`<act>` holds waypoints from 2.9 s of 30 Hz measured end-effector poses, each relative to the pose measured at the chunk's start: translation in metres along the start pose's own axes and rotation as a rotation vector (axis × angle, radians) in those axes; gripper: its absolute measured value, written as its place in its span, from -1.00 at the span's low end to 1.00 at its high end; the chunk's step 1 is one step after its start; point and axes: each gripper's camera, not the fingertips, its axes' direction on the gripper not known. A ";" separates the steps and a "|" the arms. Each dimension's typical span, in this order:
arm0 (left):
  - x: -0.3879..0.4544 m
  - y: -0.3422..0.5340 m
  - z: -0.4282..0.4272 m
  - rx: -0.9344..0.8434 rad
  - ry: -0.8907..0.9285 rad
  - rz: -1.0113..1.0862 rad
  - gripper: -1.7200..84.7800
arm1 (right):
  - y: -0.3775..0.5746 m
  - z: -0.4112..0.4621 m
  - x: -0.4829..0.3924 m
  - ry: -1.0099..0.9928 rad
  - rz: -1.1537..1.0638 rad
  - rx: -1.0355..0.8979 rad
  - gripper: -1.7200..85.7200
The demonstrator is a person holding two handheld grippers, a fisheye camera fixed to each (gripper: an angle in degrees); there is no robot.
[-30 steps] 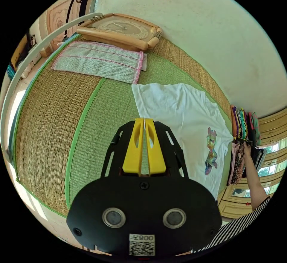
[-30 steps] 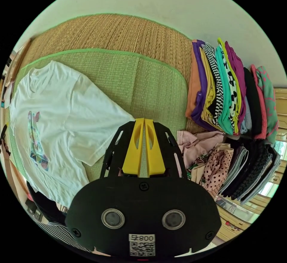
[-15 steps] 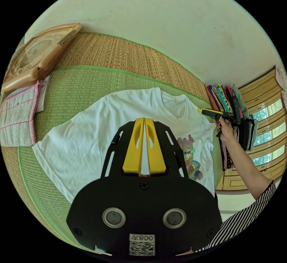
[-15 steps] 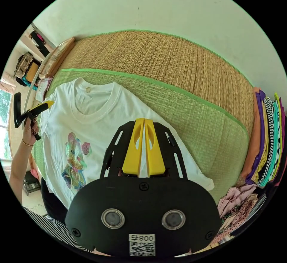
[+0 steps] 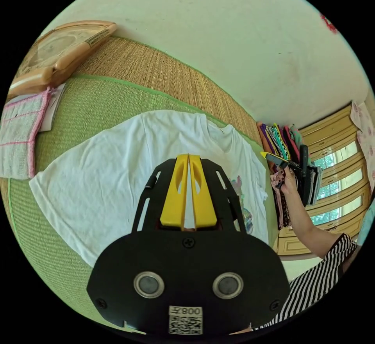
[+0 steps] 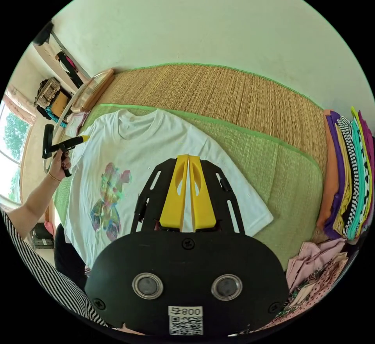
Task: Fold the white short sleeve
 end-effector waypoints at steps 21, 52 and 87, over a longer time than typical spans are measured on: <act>-0.008 0.080 -0.043 0.120 -0.163 0.046 -0.96 | 0.111 -0.007 0.029 -0.012 0.069 -0.001 -0.96; -0.062 0.183 -0.030 0.005 -0.293 -0.027 -0.96 | 0.162 0.045 0.043 0.036 0.114 0.035 -0.96; -0.091 0.519 -0.104 -0.206 -0.082 -0.213 -0.83 | 0.558 -0.007 0.096 -0.242 0.502 -0.142 -0.90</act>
